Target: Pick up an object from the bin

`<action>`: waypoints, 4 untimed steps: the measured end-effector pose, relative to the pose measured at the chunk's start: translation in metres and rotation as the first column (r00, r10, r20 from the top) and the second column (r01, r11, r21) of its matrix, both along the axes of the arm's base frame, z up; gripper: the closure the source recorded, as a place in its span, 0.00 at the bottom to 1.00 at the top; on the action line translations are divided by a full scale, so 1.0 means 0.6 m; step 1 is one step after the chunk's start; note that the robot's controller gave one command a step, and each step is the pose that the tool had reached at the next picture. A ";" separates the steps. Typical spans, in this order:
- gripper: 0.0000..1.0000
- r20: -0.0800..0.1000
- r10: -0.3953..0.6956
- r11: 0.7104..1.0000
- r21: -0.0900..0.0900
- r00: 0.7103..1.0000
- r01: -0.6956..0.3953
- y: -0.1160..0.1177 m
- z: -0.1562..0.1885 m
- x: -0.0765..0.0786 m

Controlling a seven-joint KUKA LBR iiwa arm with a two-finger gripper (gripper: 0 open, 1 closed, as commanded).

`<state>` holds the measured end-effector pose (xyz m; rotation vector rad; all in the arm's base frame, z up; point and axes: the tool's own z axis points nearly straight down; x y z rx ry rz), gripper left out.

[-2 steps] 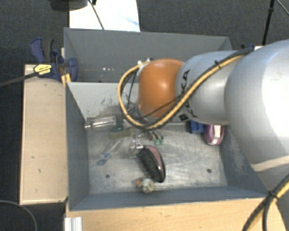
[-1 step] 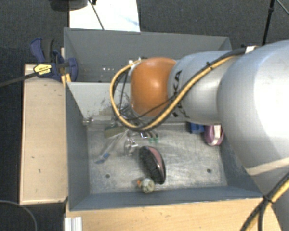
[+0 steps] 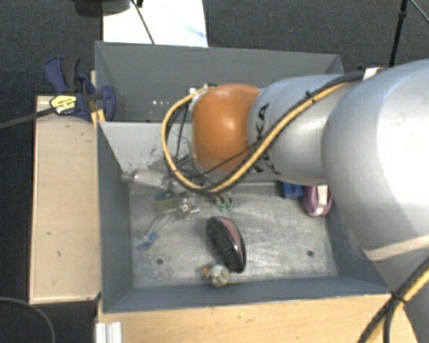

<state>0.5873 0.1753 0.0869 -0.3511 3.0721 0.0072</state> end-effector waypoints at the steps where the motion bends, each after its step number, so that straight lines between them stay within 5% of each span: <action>1: 1.00 -0.005 0.003 1.000 0.003 1.000 -0.003 -0.013 0.002 -0.003; 4: 1.00 -0.005 -0.005 1.000 0.003 1.000 0.005 -0.012 0.002 -0.004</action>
Offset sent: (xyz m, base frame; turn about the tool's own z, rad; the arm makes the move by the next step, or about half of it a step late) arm 0.0000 0.0000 0.0179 0.0000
